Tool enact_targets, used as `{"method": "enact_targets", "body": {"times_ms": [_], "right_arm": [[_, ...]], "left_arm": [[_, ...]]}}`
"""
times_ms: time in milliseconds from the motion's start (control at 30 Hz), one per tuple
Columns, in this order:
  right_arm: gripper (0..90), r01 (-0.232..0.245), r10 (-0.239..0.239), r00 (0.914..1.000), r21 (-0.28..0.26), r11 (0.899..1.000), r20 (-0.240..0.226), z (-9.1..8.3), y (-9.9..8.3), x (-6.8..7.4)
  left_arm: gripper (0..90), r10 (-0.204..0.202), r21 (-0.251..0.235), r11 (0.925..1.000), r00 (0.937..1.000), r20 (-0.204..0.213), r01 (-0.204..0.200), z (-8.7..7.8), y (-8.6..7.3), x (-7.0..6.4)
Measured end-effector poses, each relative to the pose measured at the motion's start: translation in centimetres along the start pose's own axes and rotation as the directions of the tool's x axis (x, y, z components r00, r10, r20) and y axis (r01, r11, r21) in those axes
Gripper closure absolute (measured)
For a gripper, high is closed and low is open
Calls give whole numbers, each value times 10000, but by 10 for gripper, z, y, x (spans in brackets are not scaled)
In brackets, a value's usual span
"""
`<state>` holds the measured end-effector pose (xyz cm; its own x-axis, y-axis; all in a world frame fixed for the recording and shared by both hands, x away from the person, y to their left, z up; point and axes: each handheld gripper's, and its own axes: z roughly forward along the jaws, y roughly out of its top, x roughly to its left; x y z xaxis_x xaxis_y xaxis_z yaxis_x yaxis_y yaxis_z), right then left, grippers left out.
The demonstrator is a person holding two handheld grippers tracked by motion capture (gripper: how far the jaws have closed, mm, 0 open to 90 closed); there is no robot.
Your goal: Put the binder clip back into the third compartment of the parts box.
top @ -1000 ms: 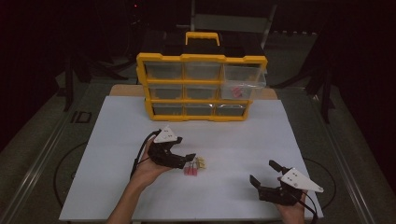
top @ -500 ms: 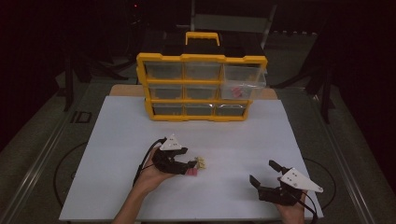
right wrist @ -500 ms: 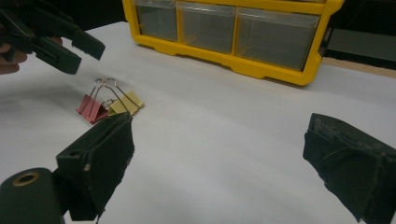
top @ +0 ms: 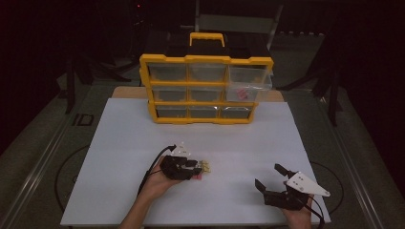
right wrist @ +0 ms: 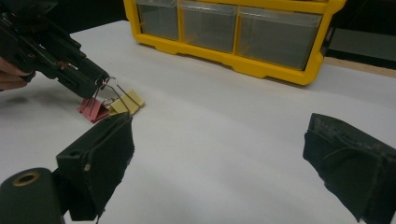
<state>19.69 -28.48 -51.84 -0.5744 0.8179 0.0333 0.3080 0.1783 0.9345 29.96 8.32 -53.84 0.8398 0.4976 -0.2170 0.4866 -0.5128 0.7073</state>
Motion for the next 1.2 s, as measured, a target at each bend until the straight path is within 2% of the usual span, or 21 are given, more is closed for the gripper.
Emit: {"method": "enact_targets", "body": {"times_ms": [67,100,167,200,300,367,467,633,800,967,1200], "right_arm": [[84,1,-1,10000,7,10000,-4,0,0,0],[84,-10,10,10000,22,10000,1,0,0,0],[84,-7,7,10000,18,10000,6,0,0,0],[84,9,-9,10000,15,10000,15,0,0,0],[84,15,-15,10000,15,10000,15,0,0,0],[84,15,-15,10000,25,10000,20,0,0,0],[84,21,-21,10000,19,10000,50,-1,0,0],[84,13,-13,10000,14,10000,51,-1,0,0],[84,40,-40,10000,47,10000,14,1,0,1],[84,33,-33,10000,44,10000,14,1,0,2],[84,17,-17,10000,36,10000,24,0,0,1]], "left_arm": [[667,-98,-7,10000,9999,39,98,-1,-1,2],[733,-136,4,9999,9999,59,136,-2,-1,3],[759,-179,19,9998,9998,124,179,-3,-2,4],[807,-195,-9,9998,9995,249,196,-6,-4,5],[830,-200,-49,9998,9993,311,202,-7,-5,5],[849,-202,-165,9996,9978,632,213,-13,-9,5],[873,-254,-276,9992,9966,781,276,-21,-14,6],[895,-395,-376,9985,9987,320,407,-40,-21,12],[898,-472,-696,9965,9989,-56,467,-59,-23,17],[898,-371,-1019,9942,9986,-366,332,-75,-17,19],[899,-94,-1289,9917,9980,-631,12,-89,-1,19]]}}
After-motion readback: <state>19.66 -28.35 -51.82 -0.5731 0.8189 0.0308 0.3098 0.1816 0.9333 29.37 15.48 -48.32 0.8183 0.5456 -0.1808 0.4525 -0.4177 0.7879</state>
